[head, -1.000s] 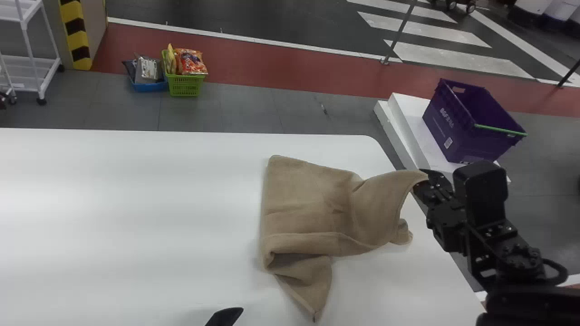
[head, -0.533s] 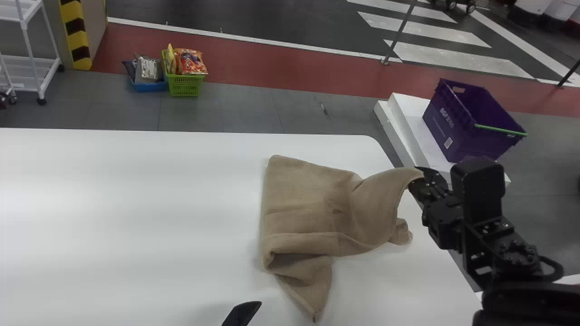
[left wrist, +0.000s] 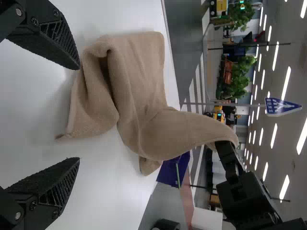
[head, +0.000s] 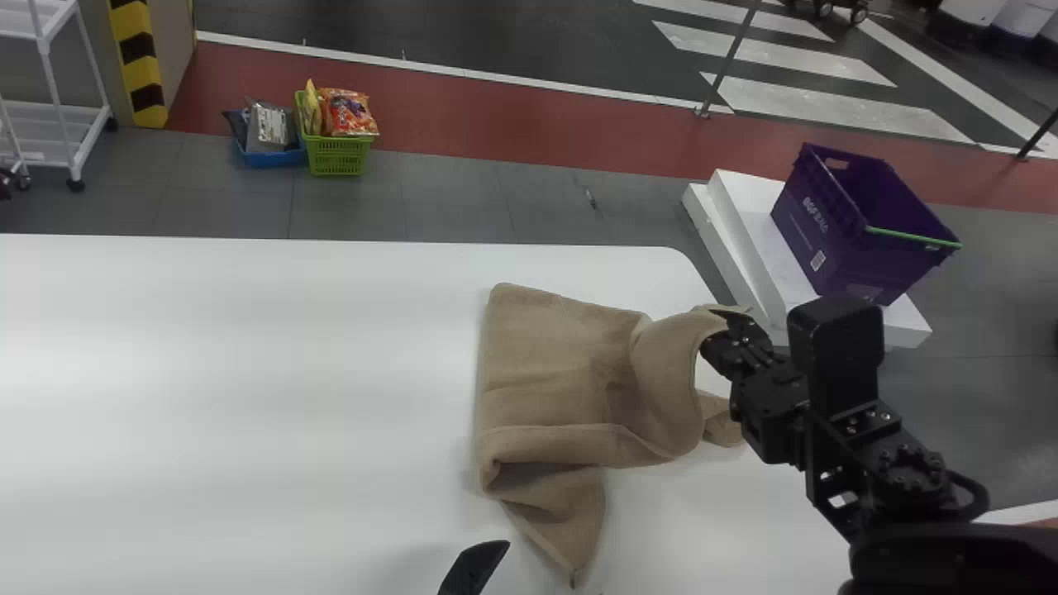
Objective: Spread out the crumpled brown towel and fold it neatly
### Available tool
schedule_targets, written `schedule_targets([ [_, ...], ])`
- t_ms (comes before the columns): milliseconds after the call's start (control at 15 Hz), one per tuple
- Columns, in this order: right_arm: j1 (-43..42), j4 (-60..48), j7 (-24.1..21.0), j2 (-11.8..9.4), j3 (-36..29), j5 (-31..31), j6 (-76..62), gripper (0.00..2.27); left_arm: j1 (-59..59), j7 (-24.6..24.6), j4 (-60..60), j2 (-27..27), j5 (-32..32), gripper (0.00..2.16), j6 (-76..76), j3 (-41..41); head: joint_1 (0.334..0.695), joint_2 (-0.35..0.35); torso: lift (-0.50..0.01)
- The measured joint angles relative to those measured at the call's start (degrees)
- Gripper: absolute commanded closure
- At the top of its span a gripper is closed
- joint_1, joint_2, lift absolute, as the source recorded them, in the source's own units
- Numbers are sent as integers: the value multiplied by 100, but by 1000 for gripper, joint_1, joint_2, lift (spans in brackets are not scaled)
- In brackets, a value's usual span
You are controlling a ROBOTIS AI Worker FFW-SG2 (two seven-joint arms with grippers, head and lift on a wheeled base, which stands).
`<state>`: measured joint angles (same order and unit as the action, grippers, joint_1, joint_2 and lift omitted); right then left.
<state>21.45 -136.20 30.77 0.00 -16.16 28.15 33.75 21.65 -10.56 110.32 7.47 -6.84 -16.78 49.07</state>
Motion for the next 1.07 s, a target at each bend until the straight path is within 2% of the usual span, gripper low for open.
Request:
schedule_targets([
  [267,232,-23,24,0,88,-142,108,2013,26,-142,38,67,6,154,125,-113,695,-350,-126],
  [533,113,365,-45,0,-410,-447,158,1966,148,-89,186,147,44,154,348,-478,695,-350,-126],
  [600,91,470,-195,0,-632,-499,175,1639,184,-67,265,200,104,154,384,-591,695,-350,-126],
  [733,69,707,-338,0,-993,-504,135,167,255,-14,354,281,196,154,503,-761,695,-350,-126],
  [800,82,799,-347,0,-1097,-447,102,-2,269,7,366,293,225,154,538,-818,695,-350,-126],
  [933,181,818,-373,0,-1269,-489,-71,16,257,16,374,299,243,154,554,-855,695,-350,-126],
  [1000,213,782,-488,0,-1446,-749,-211,29,245,12,380,300,244,154,554,-861,695,-350,-126],
  [1067,217,747,-800,0,-1630,-1130,-305,46,244,10,393,303,245,154,555,-875,695,-350,-126],
])
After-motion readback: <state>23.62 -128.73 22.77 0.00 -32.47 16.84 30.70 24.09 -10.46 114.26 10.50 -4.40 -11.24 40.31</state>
